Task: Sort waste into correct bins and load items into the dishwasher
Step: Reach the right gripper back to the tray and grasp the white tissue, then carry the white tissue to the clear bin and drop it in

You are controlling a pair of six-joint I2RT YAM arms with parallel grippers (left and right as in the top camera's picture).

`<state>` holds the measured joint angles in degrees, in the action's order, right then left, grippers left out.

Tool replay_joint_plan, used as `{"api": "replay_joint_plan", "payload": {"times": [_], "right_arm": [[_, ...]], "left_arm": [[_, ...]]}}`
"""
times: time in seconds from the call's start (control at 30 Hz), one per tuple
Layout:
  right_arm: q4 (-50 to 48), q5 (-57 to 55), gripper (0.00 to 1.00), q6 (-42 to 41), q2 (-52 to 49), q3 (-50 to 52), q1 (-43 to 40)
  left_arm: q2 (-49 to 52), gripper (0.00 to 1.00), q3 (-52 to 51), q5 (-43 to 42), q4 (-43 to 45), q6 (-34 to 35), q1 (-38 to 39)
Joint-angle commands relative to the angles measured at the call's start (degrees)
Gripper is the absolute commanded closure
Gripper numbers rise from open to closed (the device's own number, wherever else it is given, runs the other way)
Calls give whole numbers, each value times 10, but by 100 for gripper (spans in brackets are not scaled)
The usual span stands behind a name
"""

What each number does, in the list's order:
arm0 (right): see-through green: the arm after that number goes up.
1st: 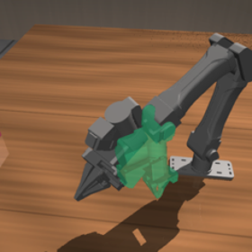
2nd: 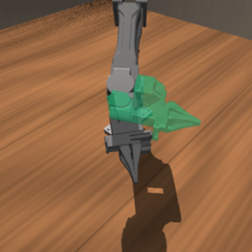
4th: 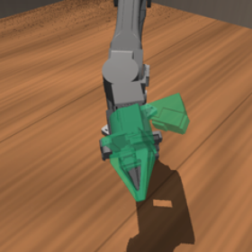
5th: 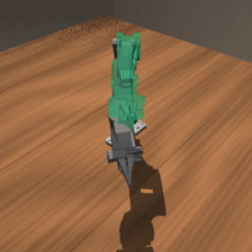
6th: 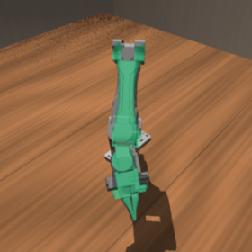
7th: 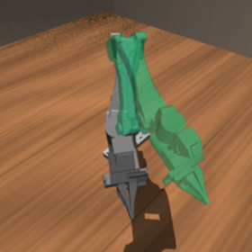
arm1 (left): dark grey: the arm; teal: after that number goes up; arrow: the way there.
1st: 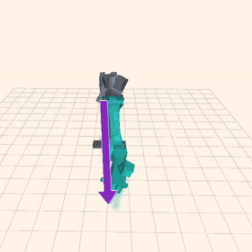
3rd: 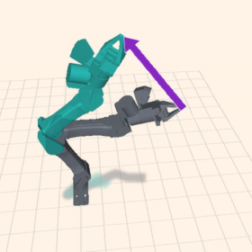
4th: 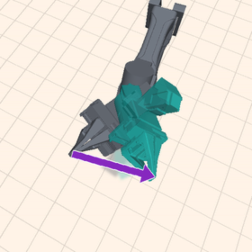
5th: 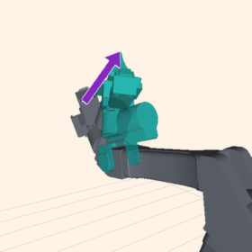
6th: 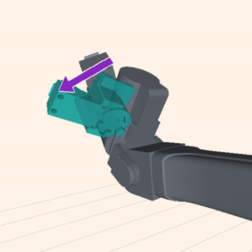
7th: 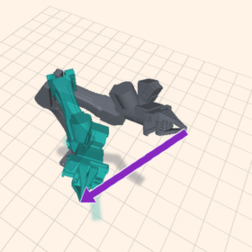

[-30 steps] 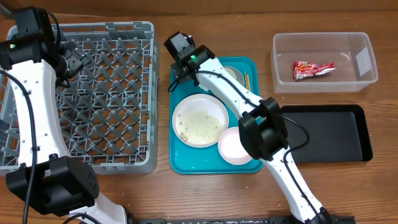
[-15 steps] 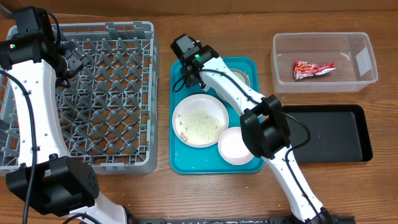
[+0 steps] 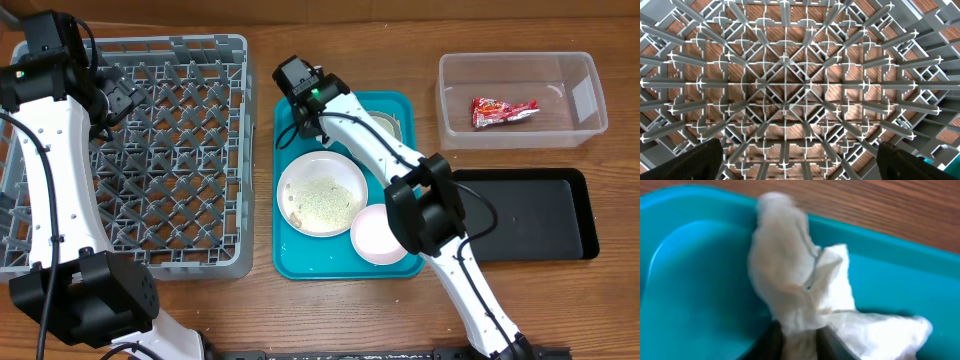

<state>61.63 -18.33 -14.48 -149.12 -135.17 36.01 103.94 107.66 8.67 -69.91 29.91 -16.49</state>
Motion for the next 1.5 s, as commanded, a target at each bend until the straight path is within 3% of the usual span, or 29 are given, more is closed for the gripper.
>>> {"api": "replay_joint_plan", "payload": {"times": [0.0, 0.43, 0.63, 0.73, 0.87, 1.0, 1.13, 1.3, 1.33, 1.4, 1.47], "right_arm": [[14, -1, 96, -16, -6, -42, 8], [137, -1, 96, -38, 46, -235, 7], [135, -4, 96, -38, 84, -264, -10], [137, -58, 96, -47, 95, -264, -28], [157, -160, 96, -110, 105, -264, -72], [198, -159, 96, -204, 109, -264, -143], [242, -97, 96, -295, 109, -264, -228], [240, 49, 95, -308, 108, -260, -319], [238, 71, 88, -308, 108, -259, -332], [238, 113, 54, -308, 108, -251, -356], [239, 139, 13, -307, 108, -239, -372]], "left_arm": [[-12, 0, 12, 5, -1, 5, 1], [-12, 0, 12, 5, -1, 5, 1], [-12, 0, 12, 5, -1, 5, 1], [-12, 0, 12, 5, -1, 5, 1], [-12, 0, 12, 5, -1, 5, 1], [-12, 0, 12, 5, -1, 5, 1], [-12, 0, 12, 5, -1, 5, 1], [-12, 0, 12, 5, -1, 5, 1], [-12, 0, 12, 5, -1, 5, 1], [-12, 0, 12, 5, -1, 5, 1], [-12, 0, 12, 5, -1, 5, 1]]}}
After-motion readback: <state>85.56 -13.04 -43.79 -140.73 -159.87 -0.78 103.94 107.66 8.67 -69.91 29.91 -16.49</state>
